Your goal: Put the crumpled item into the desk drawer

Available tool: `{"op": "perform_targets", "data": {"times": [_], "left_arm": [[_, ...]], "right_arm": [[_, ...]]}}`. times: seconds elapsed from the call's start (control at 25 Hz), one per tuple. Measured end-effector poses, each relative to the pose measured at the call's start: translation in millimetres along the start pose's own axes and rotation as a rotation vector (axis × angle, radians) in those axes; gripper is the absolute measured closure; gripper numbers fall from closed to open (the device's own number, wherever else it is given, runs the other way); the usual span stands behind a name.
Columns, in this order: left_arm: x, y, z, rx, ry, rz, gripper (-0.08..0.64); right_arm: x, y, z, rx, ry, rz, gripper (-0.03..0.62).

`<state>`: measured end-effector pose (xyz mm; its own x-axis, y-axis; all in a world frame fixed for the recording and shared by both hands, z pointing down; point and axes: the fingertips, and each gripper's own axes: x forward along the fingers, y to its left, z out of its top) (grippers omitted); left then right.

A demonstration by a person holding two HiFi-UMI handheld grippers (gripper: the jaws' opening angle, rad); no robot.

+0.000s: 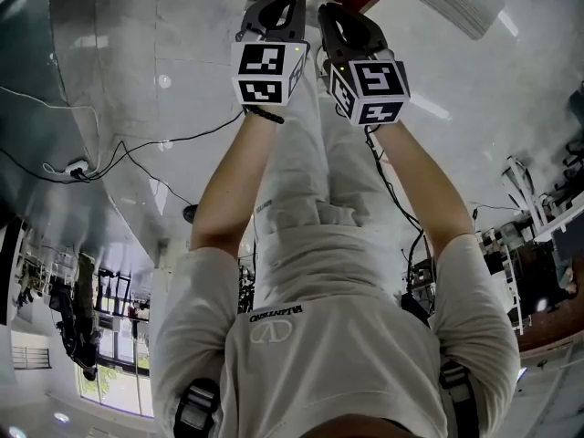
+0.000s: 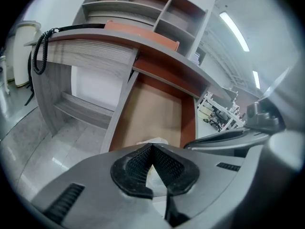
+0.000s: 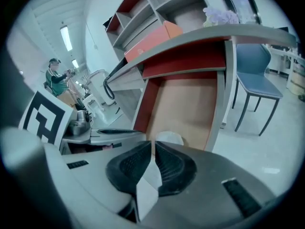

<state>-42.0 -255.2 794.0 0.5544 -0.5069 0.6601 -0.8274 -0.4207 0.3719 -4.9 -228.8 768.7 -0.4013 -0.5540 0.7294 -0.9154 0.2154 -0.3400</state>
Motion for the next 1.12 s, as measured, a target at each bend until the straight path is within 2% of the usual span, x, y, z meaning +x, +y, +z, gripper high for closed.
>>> {"op": "perform_targets", "data": {"times": [0.08, 0.56, 0.8, 1.12], "left_arm": [[-5, -4, 5, 0.0, -0.007, -0.001, 0.561], [-56, -28, 51, 0.038, -0.084, 0.008, 0.561], [-103, -62, 93, 0.047, -0.148, 0.023, 0.561], [-174, -99, 151, 0.101, -0.262, 0.024, 0.561]], "right_arm": [[-7, 2, 5, 0.007, -0.012, -0.003, 0.593], [-57, 32, 49, -0.019, -0.087, 0.035, 0.594], [-113, 47, 94, -0.022, -0.153, 0.048, 0.594], [-203, 53, 156, -0.007, -0.3, 0.059, 0.594]]}}
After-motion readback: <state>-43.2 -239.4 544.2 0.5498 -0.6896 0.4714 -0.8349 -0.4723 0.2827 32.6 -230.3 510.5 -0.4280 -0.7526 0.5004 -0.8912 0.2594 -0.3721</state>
